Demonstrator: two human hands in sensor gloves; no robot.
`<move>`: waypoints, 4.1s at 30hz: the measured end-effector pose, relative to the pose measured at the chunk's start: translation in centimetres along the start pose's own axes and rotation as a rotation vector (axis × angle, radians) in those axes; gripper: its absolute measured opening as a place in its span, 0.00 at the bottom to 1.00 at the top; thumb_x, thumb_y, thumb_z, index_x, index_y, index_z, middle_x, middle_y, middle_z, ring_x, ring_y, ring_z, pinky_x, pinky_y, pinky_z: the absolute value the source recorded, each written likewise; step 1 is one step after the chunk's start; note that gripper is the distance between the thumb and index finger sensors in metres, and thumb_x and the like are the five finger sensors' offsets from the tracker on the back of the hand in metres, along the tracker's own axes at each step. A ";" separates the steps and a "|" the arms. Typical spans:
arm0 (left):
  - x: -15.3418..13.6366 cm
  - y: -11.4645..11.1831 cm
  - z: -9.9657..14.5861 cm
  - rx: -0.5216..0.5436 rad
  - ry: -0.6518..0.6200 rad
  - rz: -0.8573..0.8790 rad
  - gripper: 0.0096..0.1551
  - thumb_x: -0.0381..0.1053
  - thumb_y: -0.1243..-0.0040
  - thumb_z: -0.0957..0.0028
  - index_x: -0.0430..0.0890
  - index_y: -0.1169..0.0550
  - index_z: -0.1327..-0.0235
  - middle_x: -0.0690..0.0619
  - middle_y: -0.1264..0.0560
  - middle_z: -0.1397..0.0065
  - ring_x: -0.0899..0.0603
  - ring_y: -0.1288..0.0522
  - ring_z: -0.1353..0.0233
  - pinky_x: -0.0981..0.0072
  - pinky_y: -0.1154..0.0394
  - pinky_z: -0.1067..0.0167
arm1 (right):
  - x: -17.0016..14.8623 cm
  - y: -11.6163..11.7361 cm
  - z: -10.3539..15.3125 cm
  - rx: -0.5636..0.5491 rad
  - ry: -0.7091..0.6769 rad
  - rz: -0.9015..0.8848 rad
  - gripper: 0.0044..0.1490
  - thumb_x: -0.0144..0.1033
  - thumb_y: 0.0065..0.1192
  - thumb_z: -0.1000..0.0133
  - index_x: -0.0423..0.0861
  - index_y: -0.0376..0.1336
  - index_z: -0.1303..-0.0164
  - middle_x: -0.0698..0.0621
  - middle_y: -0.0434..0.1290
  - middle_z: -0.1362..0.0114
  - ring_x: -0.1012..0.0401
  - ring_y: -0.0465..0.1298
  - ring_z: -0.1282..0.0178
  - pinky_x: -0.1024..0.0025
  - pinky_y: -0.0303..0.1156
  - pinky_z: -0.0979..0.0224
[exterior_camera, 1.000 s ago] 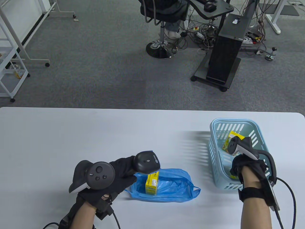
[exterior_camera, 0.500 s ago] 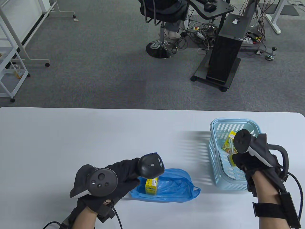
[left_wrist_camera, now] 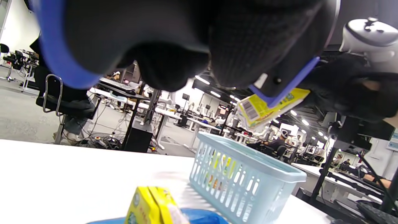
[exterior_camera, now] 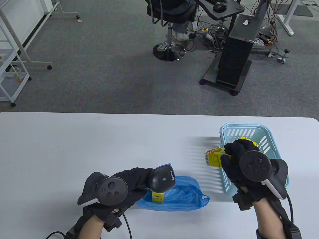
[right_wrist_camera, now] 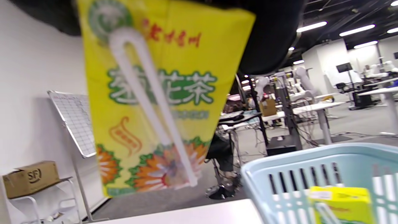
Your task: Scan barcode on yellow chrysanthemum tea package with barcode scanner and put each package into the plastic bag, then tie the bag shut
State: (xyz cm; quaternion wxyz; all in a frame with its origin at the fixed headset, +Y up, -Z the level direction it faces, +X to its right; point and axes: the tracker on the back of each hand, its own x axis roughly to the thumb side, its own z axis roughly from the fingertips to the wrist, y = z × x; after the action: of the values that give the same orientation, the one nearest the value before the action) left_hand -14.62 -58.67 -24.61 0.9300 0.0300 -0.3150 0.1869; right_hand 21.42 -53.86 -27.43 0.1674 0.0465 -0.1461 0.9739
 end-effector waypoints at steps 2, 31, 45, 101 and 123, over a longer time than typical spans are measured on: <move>-0.2 -0.4 -0.2 -0.015 0.009 0.004 0.37 0.52 0.25 0.50 0.61 0.30 0.27 0.50 0.20 0.33 0.46 0.15 0.43 0.50 0.21 0.43 | 0.4 0.9 0.1 -0.022 -0.021 -0.045 0.37 0.59 0.55 0.55 0.51 0.62 0.38 0.50 0.59 0.28 0.46 0.67 0.31 0.50 0.75 0.36; -0.1 -5.5 -2.6 -0.026 0.028 -0.156 0.35 0.46 0.26 0.50 0.57 0.30 0.30 0.53 0.23 0.35 0.48 0.17 0.45 0.49 0.22 0.42 | 0.5 7.8 0.4 0.026 -0.082 -0.361 0.36 0.61 0.57 0.55 0.53 0.65 0.41 0.52 0.64 0.30 0.47 0.70 0.33 0.52 0.77 0.38; -0.9 -4.2 -2.1 0.018 0.082 -0.091 0.35 0.47 0.25 0.51 0.57 0.29 0.31 0.53 0.22 0.36 0.48 0.16 0.45 0.49 0.21 0.43 | 0.7 7.4 0.6 0.036 -0.100 -0.340 0.35 0.60 0.60 0.56 0.53 0.66 0.41 0.51 0.64 0.29 0.46 0.70 0.32 0.50 0.77 0.37; -3.0 -1.0 -0.4 0.032 0.115 0.057 0.36 0.54 0.27 0.49 0.52 0.28 0.27 0.50 0.21 0.34 0.46 0.15 0.43 0.49 0.21 0.43 | 2.9 9.6 0.1 0.247 -0.137 -0.083 0.60 0.59 0.59 0.55 0.44 0.45 0.17 0.41 0.49 0.16 0.44 0.57 0.17 0.35 0.56 0.22; -2.2 -1.2 -0.6 0.045 0.065 0.056 0.36 0.55 0.27 0.50 0.53 0.27 0.28 0.50 0.21 0.34 0.45 0.15 0.42 0.49 0.21 0.43 | -12.7 8.2 -12.7 0.117 0.370 0.391 0.46 0.55 0.62 0.56 0.49 0.59 0.27 0.47 0.65 0.25 0.50 0.70 0.26 0.48 0.72 0.31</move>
State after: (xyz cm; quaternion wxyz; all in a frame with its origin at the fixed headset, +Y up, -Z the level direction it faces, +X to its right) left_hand -15.45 -60.42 -26.37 0.9332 0.0362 -0.2812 0.2207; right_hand 30.01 -61.35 -43.53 -0.0028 -0.1516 -0.0628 0.9864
